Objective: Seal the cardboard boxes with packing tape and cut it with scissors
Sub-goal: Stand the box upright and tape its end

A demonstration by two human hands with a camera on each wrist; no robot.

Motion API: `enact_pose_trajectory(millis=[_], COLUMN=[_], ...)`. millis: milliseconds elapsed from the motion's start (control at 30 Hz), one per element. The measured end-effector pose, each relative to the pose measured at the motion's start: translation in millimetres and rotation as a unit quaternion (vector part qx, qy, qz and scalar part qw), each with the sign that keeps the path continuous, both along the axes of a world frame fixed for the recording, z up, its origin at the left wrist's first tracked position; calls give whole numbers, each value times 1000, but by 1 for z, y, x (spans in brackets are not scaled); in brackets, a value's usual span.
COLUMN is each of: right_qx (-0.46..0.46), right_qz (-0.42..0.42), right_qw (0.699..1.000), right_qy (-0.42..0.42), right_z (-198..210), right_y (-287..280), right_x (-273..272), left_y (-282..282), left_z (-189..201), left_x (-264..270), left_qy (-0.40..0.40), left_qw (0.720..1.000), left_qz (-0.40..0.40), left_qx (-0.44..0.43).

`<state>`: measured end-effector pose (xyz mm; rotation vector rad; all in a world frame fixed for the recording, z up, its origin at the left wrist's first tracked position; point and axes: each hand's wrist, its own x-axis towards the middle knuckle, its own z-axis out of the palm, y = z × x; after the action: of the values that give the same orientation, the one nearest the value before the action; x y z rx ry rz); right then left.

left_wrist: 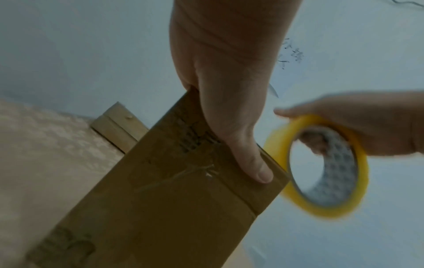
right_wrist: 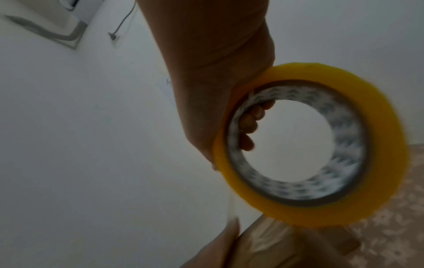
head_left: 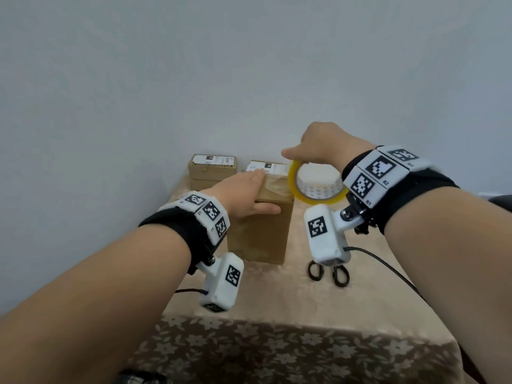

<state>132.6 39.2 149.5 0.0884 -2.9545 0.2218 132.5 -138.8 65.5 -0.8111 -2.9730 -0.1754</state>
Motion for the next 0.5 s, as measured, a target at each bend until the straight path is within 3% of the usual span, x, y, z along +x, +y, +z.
enact_pose_trajectory(millis=[133,500], right_qx=[18,-37], right_qz=[-28,-46], right_qw=[996,991], right_qy=[-78,-123], right_z=[-28,-64], right_y=[22,26], right_x=[0,2], left_y=[0,0], left_z=[3,2], left_x=[2,2], left_qy=[0,-14], left_qw=[1000,999], left_qz=[-12,-22], left_qx=[-20,-47])
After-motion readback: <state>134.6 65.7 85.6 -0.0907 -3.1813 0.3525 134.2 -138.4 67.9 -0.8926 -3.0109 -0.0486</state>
